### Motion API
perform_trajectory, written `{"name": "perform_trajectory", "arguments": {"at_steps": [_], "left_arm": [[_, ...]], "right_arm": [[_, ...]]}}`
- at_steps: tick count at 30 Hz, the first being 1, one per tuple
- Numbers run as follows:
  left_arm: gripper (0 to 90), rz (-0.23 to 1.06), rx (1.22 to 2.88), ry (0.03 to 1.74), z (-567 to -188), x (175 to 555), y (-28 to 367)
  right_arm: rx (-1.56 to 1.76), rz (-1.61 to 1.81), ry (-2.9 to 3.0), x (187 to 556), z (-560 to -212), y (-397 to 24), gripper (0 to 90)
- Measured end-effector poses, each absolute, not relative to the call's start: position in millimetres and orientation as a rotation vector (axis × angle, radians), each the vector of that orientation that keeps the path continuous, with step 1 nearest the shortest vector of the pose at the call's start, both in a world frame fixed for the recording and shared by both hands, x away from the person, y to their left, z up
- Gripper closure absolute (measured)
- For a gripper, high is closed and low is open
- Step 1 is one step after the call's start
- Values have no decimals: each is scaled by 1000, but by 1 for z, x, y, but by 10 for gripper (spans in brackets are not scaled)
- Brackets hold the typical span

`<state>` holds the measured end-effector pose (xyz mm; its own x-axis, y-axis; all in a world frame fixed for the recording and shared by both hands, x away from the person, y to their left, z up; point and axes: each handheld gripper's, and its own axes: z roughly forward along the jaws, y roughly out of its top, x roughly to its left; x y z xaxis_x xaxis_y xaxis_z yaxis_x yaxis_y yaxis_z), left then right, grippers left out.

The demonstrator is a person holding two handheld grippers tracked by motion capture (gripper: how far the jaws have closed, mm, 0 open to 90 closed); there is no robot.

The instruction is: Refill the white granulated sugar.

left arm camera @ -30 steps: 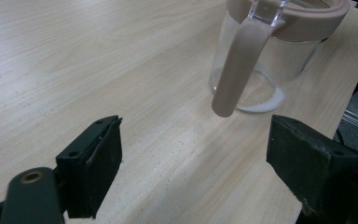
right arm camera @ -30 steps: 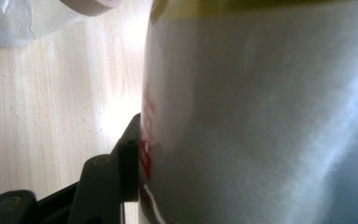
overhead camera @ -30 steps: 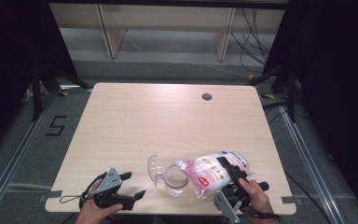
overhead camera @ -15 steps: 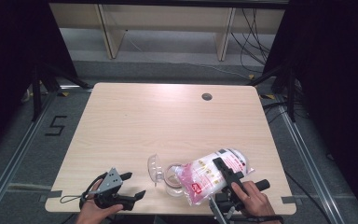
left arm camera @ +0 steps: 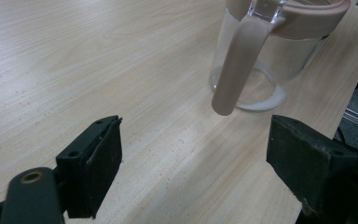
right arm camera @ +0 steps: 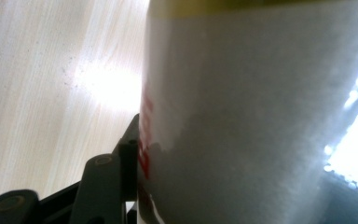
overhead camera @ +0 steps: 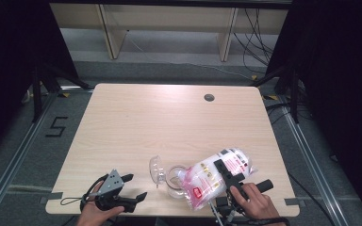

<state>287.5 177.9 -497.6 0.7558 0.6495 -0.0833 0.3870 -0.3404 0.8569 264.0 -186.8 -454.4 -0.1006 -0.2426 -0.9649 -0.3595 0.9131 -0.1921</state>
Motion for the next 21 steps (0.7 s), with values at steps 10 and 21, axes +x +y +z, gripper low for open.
{"name": "perform_trajectory", "arguments": {"at_steps": [10, 21], "left_arm": [[178, 326, 1958, 815, -498, 285, 176], [178, 332, 1967, 809, -498, 286, 177]], "right_arm": [[-490, 80, 1657, 264, -453, -187, 492], [-504, 41, 1657, 265, -453, -186, 497]]}}
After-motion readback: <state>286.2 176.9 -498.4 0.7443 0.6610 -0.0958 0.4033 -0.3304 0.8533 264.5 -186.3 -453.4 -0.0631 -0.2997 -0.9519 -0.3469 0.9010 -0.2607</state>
